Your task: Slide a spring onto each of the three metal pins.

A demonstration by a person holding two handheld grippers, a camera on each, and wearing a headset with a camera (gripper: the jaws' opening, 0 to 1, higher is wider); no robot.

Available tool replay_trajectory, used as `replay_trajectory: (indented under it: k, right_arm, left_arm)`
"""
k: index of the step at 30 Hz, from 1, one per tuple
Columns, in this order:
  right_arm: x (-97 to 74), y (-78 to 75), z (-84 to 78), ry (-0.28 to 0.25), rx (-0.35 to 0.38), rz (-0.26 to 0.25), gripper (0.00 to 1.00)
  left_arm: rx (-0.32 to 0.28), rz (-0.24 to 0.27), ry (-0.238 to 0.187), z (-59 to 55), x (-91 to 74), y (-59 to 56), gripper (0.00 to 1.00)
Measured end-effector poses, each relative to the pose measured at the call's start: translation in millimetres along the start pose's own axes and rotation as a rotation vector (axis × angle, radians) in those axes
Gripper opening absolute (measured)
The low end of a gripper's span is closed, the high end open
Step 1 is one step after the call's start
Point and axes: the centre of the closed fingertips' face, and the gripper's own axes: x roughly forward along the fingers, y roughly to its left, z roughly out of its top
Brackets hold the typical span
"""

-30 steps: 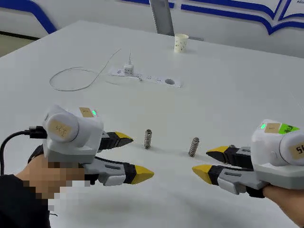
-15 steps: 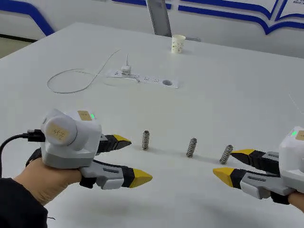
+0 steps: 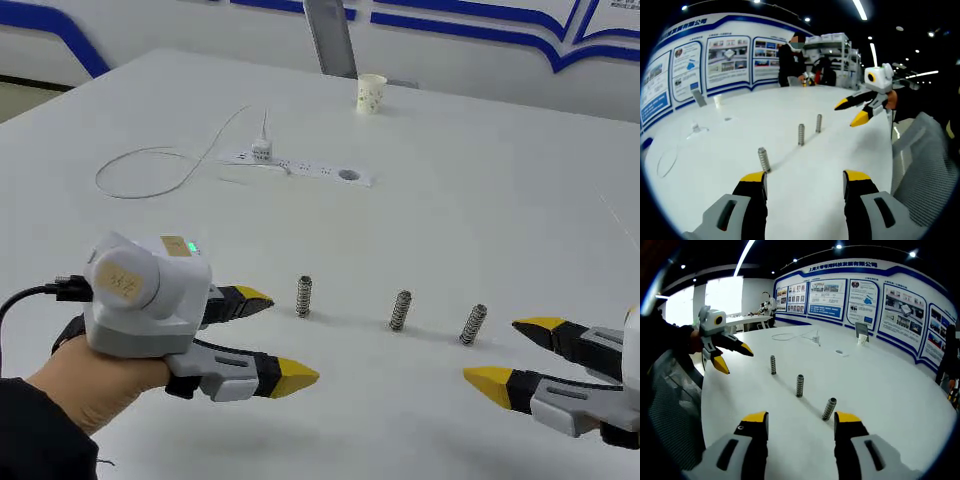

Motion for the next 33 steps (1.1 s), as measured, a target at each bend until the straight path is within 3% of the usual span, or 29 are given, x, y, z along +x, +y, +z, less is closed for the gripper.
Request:
replay_trajectory:
  k: [6,33]
  right_arm:
    - [-2.5,-0.4,-3.7,-0.006,0.0,0.0,0.6]
    - [-9.7,-1.8,-10.1,-0.022,0.016,-0.019,0.67]
  left_arm:
    - [-0.003,0.004,-0.002,0.0,-0.6,0.9,0.63]
    - [-0.01,0.014,0.0,-0.4,-1.6,3.0,0.63]
